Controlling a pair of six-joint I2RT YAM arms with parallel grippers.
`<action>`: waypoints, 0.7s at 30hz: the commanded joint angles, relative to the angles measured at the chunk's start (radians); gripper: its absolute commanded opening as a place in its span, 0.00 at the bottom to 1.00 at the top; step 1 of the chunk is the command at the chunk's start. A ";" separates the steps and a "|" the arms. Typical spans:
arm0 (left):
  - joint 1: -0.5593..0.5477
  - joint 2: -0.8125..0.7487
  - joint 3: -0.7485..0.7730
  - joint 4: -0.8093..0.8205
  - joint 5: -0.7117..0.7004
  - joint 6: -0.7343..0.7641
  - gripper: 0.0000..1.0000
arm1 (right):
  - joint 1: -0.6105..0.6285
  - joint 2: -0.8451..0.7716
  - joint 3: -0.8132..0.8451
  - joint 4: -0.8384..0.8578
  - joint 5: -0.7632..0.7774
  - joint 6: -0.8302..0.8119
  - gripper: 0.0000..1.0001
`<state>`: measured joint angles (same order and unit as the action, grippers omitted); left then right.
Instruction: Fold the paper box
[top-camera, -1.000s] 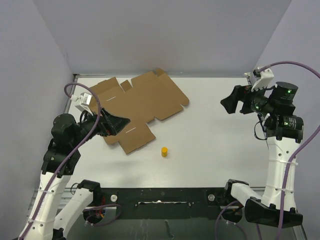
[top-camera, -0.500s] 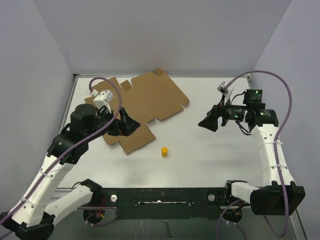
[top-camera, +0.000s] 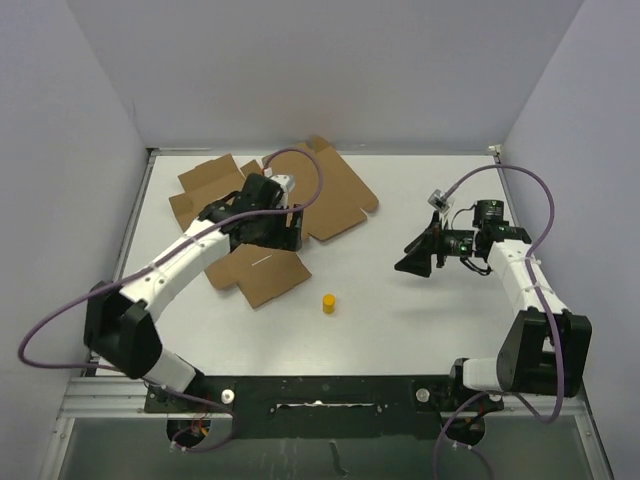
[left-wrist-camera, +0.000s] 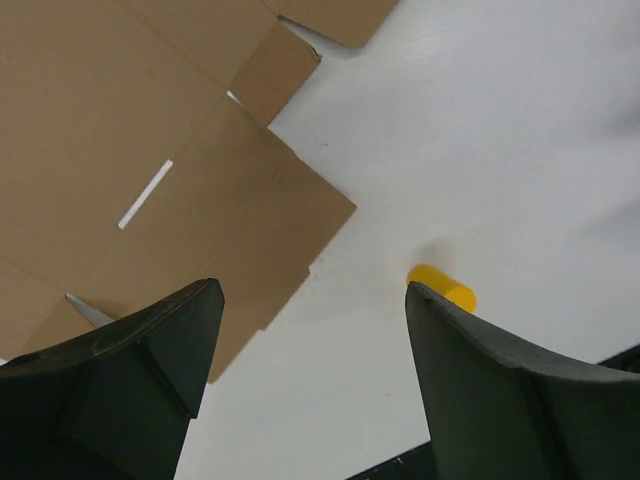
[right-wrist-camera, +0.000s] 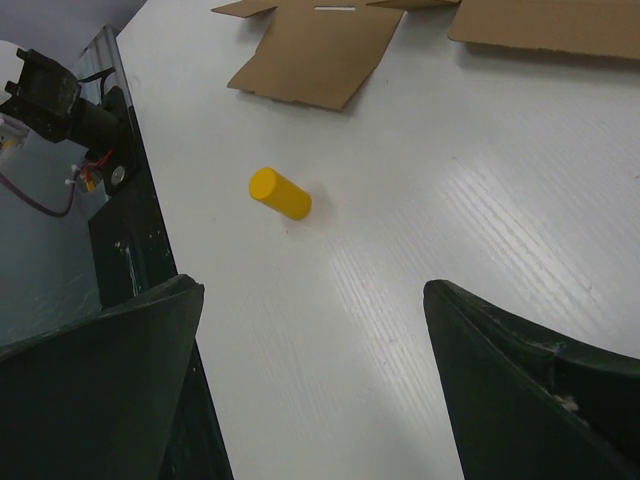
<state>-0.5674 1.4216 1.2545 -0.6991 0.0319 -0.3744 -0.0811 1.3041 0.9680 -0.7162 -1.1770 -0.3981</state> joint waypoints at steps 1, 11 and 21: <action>-0.017 0.196 0.147 0.008 -0.071 0.119 0.71 | -0.051 0.068 0.007 0.014 -0.103 -0.085 0.98; -0.066 0.578 0.412 -0.019 -0.229 0.213 0.68 | -0.057 0.117 0.055 -0.075 -0.090 -0.151 0.98; -0.069 0.725 0.484 0.065 -0.195 0.395 0.11 | -0.082 0.084 0.058 -0.086 -0.112 -0.161 0.98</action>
<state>-0.6350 2.1284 1.7031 -0.7033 -0.1829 -0.1074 -0.1516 1.4311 0.9859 -0.7906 -1.2354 -0.5354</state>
